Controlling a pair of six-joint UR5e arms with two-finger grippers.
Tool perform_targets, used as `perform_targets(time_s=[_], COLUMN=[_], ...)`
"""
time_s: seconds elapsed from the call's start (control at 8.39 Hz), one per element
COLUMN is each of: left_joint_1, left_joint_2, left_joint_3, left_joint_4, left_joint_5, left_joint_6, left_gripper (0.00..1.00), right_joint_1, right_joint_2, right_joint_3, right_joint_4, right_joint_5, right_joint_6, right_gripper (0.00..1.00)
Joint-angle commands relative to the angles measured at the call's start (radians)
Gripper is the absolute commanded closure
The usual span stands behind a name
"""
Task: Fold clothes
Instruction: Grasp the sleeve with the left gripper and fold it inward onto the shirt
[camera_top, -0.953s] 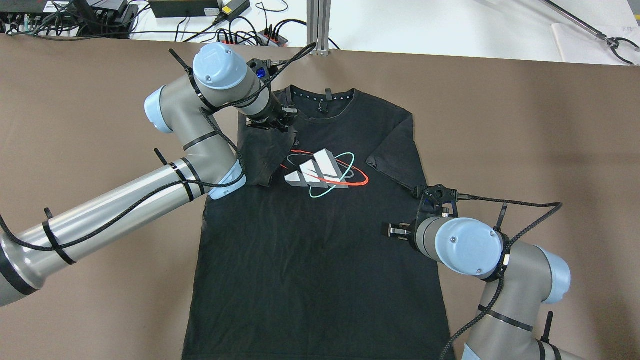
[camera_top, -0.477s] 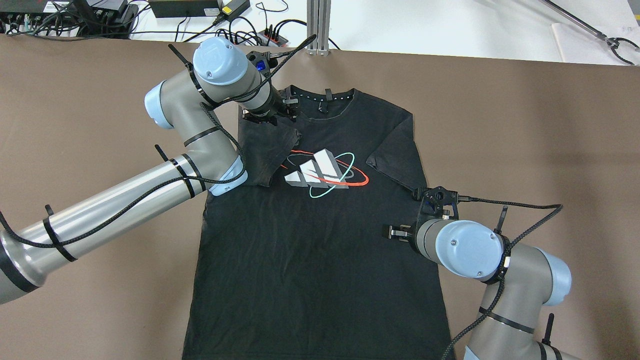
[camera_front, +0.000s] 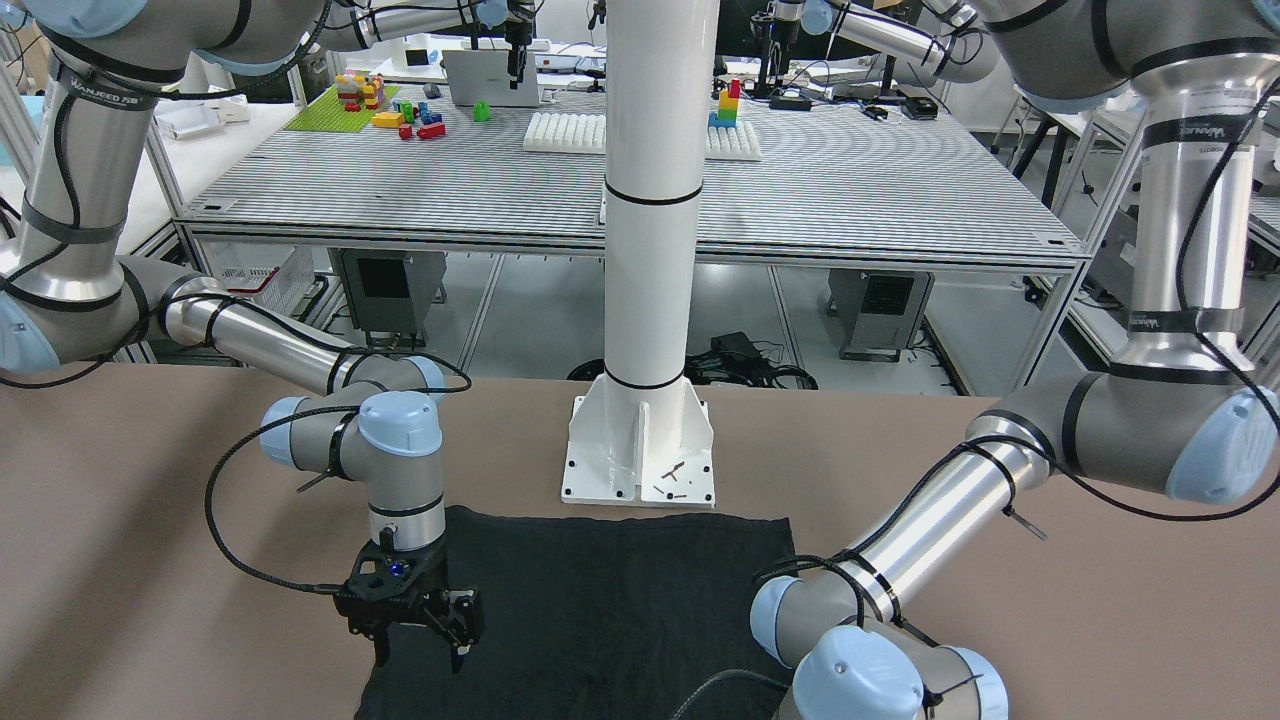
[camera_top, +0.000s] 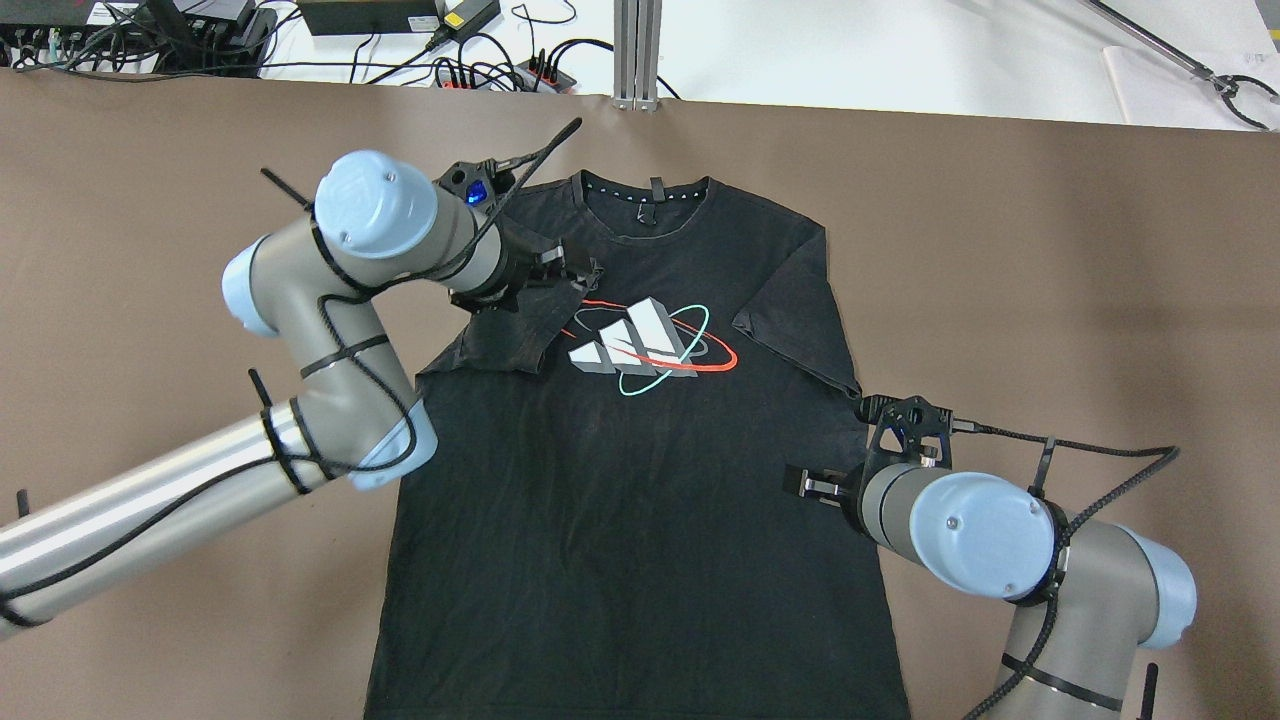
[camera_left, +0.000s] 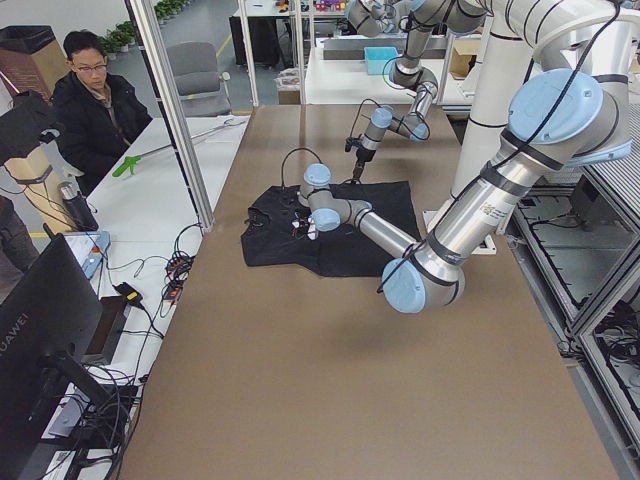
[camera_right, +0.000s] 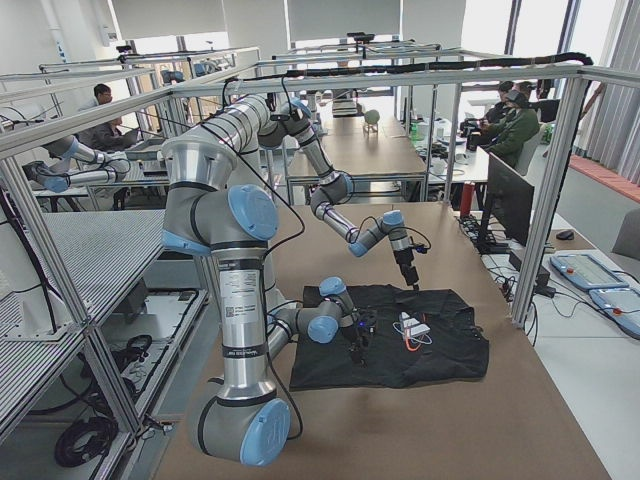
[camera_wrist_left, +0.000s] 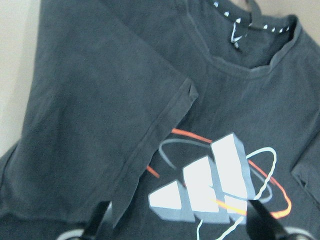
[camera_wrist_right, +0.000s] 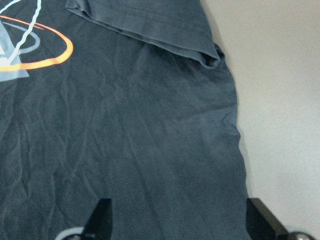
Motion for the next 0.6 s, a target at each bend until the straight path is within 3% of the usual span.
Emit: perform_targets(time_s=[0.0, 0.12, 0.36, 0.48], left_joint_1=[0.158, 0.194, 0.236, 0.237], left_joint_2=[0.261, 0.32, 0.337, 0.339], left_joint_3=[-0.463, -0.562, -0.573, -0.57], left_joint_4=[0.244, 0.249, 0.251, 0.251], left_joint_5=[0.146, 0.175, 0.238, 0.246], left_joint_6=[-0.076, -0.137, -0.171, -0.171], left_gripper=[0.06, 0.06, 0.06, 0.06], right_joint_1=[-0.157, -0.241, -0.39, -0.426], right_joint_2=[-0.062, -0.098, -0.222, -0.313], right_joint_3=[0.053, 0.077, 0.158, 0.226], right_joint_4=[0.0, 0.0, -0.002, 0.0], right_joint_5=[-0.132, -0.189, -0.28, -0.272], right_joint_6=[0.227, 0.307, 0.399, 0.399], right_gripper=[0.06, 0.06, 0.06, 0.06])
